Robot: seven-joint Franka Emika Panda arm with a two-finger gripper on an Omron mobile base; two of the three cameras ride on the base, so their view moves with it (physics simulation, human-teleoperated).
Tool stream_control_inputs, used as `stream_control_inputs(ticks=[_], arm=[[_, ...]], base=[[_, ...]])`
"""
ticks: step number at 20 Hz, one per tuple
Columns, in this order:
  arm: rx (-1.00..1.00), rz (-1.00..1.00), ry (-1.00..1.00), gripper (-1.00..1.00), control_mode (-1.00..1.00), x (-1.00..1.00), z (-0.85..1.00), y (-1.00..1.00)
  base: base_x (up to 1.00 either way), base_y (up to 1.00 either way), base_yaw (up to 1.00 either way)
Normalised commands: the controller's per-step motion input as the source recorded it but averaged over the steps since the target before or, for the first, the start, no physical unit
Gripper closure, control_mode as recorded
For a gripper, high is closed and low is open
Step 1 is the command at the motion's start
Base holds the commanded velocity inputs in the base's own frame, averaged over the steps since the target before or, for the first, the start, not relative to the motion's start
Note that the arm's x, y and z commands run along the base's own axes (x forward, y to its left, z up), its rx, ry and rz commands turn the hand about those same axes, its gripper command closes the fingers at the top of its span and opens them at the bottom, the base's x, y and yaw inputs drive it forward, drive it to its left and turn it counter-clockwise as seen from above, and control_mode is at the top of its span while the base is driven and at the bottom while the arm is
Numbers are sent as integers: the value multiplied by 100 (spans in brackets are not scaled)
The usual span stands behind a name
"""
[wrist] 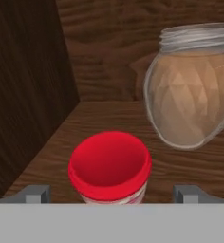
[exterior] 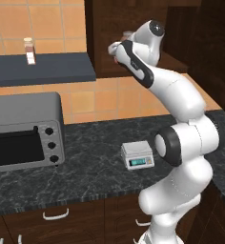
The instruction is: Pick the jam and place it on the digital scale for weighing, and close the cabinet.
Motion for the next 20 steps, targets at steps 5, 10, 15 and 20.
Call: stream_control_inputs(ticks=[5, 10, 15, 20], arm=[[0, 0, 4, -100, -100, 28, -5, 3], [-1, 0, 0, 100, -100, 25, -20, 16], [-1, 0, 0, 100, -100, 13, -14, 7], [5, 0, -4, 100, -100, -17, -1, -1]], base=[[0, 0, 0], [0, 0, 0], [0, 0, 0], [0, 0, 0]])
